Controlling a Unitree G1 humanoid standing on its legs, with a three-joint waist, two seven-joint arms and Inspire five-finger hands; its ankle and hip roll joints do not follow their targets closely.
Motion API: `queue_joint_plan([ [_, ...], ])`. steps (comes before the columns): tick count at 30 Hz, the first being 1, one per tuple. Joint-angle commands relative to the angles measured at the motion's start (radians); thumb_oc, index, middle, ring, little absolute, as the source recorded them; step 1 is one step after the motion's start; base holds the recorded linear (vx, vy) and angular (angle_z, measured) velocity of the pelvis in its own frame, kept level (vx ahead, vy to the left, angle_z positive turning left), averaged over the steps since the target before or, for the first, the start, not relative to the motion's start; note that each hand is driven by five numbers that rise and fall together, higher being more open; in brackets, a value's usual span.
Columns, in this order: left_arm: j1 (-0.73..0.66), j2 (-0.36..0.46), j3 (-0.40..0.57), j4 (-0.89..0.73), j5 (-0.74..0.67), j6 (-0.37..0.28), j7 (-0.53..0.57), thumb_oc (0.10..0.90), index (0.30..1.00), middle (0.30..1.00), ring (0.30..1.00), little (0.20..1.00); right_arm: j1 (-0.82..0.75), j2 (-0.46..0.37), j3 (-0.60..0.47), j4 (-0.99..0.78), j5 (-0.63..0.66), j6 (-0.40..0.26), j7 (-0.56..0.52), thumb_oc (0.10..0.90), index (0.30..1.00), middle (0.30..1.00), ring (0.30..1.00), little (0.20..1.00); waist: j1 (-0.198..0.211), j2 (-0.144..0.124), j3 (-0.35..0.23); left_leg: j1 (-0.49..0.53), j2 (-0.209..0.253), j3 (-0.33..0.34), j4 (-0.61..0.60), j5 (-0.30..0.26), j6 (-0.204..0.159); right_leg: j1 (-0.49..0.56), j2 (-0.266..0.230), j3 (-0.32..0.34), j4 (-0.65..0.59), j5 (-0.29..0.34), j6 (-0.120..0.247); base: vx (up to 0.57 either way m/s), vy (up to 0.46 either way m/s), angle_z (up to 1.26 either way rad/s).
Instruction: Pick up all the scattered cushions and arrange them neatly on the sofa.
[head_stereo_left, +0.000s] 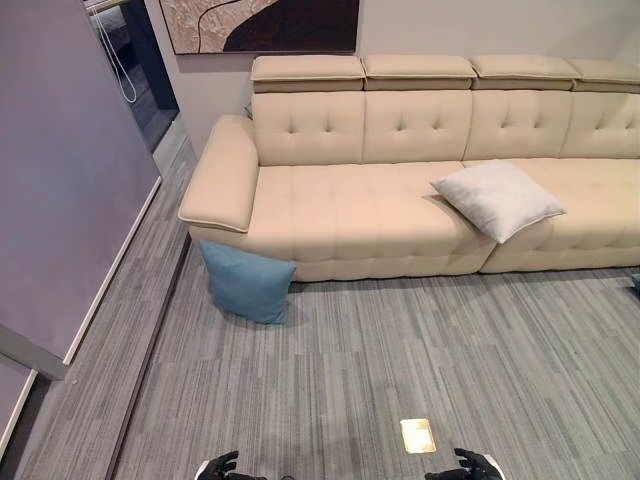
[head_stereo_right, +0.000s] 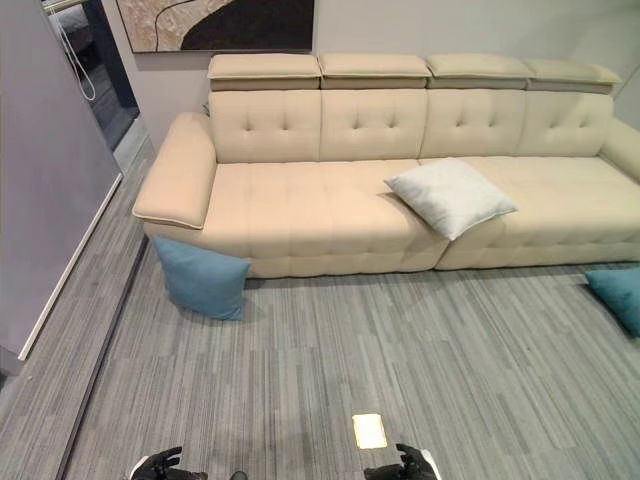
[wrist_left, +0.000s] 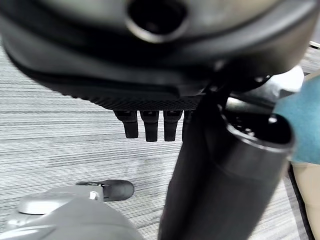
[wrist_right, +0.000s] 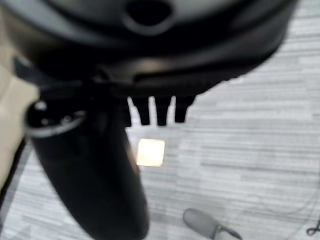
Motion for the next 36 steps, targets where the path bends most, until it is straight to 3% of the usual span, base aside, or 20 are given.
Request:
queue_joint_plan([
  [1, -0.069, 0.028, 0.002, 0.045, 0.027, -0.012, 0.024, 0.8, 0.9, 0.9, 0.9, 0.9, -0.059, -0.021, 0.026, -0.001, -0.009, -0.028, -0.031, 0.8, 0.9, 0.9, 0.9, 0.9, 0.01, -0.04, 0.019, 0.028, -0.008, 0.032, 0.017, -0.073, -0.007, -0.018, -0.048, 0.013, 0.029, -0.058, 0.048, 0.0, -0.027, 0.09],
  [12, -0.072, 0.025, -0.008, 0.042, -0.003, -0.01, 0.019, 0.8, 0.9, 0.9, 0.9, 0.9, -0.053, -0.021, 0.03, -0.017, -0.003, -0.03, -0.036, 0.8, 0.9, 0.9, 0.9, 0.9, 0.023, -0.042, 0.036, -0.014, -0.015, -0.055, 0.047, -0.062, -0.025, -0.023, -0.033, -0.045, 0.058, -0.094, 0.017, -0.01, -0.058, 0.3],
  [19, -0.082, 0.021, -0.006, 0.038, -0.022, -0.011, 0.023, 0.8, 0.9, 0.9, 0.9, 0.9, -0.067, -0.037, 0.038, -0.031, -0.005, -0.036, -0.044, 0.8, 0.9, 0.9, 0.9, 0.9, 0.046, -0.07, 0.074, -0.115, -0.046, -0.105, 0.167, -0.078, -0.038, -0.027, -0.032, -0.077, 0.045, -0.093, 0.001, -0.01, -0.038, 0.59],
  [20, -0.083, 0.021, -0.005, 0.036, -0.026, -0.011, 0.022, 0.8, 0.9, 0.9, 0.9, 0.9, -0.071, -0.033, 0.043, -0.04, -0.006, -0.036, -0.047, 0.8, 0.9, 0.9, 0.9, 0.9, 0.054, -0.083, 0.082, -0.147, -0.06, -0.09, 0.206, -0.092, -0.036, -0.029, -0.041, -0.096, 0.038, -0.091, 0.003, 0.05, 0.078, 0.49],
  [25, -0.09, 0.021, -0.005, 0.027, -0.025, -0.013, 0.023, 0.8, 0.9, 0.9, 0.9, 0.9, -0.076, -0.022, 0.05, -0.05, -0.012, -0.025, -0.046, 0.8, 0.9, 0.9, 0.9, 0.9, 0.056, -0.101, 0.085, -0.188, -0.054, 0.043, 0.254, -0.123, -0.022, -0.04, -0.065, -0.131, 0.037, -0.088, 0.015, 0.05, 0.129, 0.43],
  [28, -0.079, 0.03, 0.009, 0.038, -0.011, -0.009, 0.02, 0.8, 0.9, 0.9, 0.9, 0.9, -0.075, -0.005, 0.06, -0.045, -0.024, -0.021, -0.042, 0.8, 0.9, 0.9, 0.9, 0.9, 0.068, -0.113, 0.079, -0.175, -0.061, 0.057, 0.247, -0.144, -0.005, -0.03, -0.075, -0.127, 0.053, -0.094, 0.025, 0.14, 0.167, 0.09],
  [32, -0.079, 0.055, 0.018, 0.038, 0.003, -0.005, 0.018, 0.8, 0.9, 0.9, 0.9, 0.9, -0.083, 0.013, 0.071, -0.05, -0.037, -0.013, -0.036, 0.8, 0.9, 0.9, 0.9, 0.9, 0.079, -0.123, 0.082, -0.149, -0.074, 0.058, 0.221, -0.161, 0.03, -0.068, -0.113, -0.112, 0.171, -0.092, 0.049, 0.13, 0.214, -0.1],
  [33, -0.08, 0.071, 0.027, 0.033, -0.004, -0.005, 0.019, 0.8, 0.9, 0.9, 0.9, 0.9, -0.089, 0.021, 0.076, -0.059, -0.039, -0.01, -0.033, 0.8, 0.9, 0.9, 0.9, 0.9, 0.078, -0.122, 0.089, -0.13, -0.078, 0.055, 0.214, -0.169, 0.049, -0.115, -0.135, -0.1, 0.285, -0.073, 0.068, 0.11, 0.202, -0.05],
  [34, -0.08, 0.071, 0.027, 0.033, -0.004, -0.005, 0.018, 0.8, 0.9, 0.9, 0.9, 0.9, -0.089, 0.021, 0.075, -0.059, -0.039, -0.01, -0.033, 0.8, 0.9, 0.9, 0.9, 0.9, 0.076, -0.123, 0.086, -0.135, -0.079, 0.054, 0.213, -0.166, 0.05, -0.119, -0.136, -0.101, 0.284, -0.071, 0.068, 0.1, 0.201, -0.03],
  [36, -0.079, 0.084, 0.042, 0.028, -0.016, -0.006, 0.023, 0.8, 0.9, 0.9, 0.9, 0.9, -0.096, 0.024, 0.082, -0.065, -0.045, -0.008, -0.031, 0.8, 0.9, 0.9, 0.9, 0.9, 0.072, -0.115, 0.098, -0.113, -0.081, 0.047, 0.212, -0.174, 0.069, -0.164, -0.147, -0.085, 0.393, -0.041, 0.081, 0.09, 0.158, 0.08],
])
